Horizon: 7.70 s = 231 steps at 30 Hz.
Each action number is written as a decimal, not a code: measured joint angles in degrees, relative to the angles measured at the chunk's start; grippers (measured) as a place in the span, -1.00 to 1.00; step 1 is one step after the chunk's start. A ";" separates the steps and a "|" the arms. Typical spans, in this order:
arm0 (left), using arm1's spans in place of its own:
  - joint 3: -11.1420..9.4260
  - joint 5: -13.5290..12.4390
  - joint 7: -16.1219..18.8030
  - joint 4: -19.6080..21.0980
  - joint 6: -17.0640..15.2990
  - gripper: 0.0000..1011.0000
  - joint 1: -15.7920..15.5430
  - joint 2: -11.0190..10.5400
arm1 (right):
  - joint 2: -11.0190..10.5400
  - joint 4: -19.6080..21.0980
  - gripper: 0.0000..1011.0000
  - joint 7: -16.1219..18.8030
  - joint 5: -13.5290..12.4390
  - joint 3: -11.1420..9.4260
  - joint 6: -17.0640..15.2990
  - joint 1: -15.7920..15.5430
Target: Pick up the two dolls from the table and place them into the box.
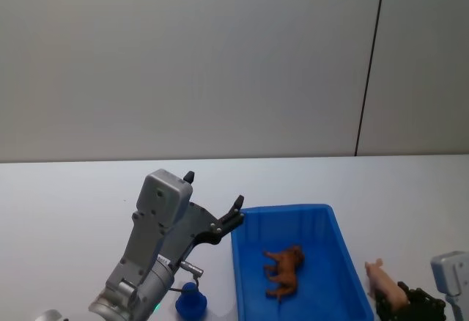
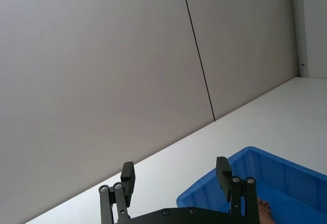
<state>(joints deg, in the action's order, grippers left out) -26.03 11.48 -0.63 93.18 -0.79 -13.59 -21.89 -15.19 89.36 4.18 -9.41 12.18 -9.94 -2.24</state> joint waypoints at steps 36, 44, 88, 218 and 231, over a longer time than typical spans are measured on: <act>0.00 0.00 0.00 0.00 0.00 0.98 0.00 0.00 | 2.61 7.25 -0.24 7.61 -2.51 1.13 0.83 3.13; 0.00 0.00 0.00 0.00 0.00 0.98 0.00 0.00 | 4.18 5.60 -0.23 9.46 -1.41 2.09 -0.68 5.23; 0.00 0.00 0.00 0.00 0.00 0.98 0.00 0.00 | 1.39 9.56 0.98 -1.44 -2.56 -1.23 2.14 1.82; 3.62 9.66 -14.82 -4.54 -3.22 -0.62 -2.00 2.46 | -0.14 11.43 0.98 -5.17 -4.04 -2.96 3.32 -0.28; 2.77 10.12 -25.16 -7.24 -0.88 0.14 -6.30 5.37 | -0.14 11.43 0.98 -5.17 -4.04 -2.96 3.32 -0.27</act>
<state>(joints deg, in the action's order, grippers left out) -23.26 21.60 -25.79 85.94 -1.68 -19.89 -16.52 -15.33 100.79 -0.99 -13.45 9.22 -6.62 -2.51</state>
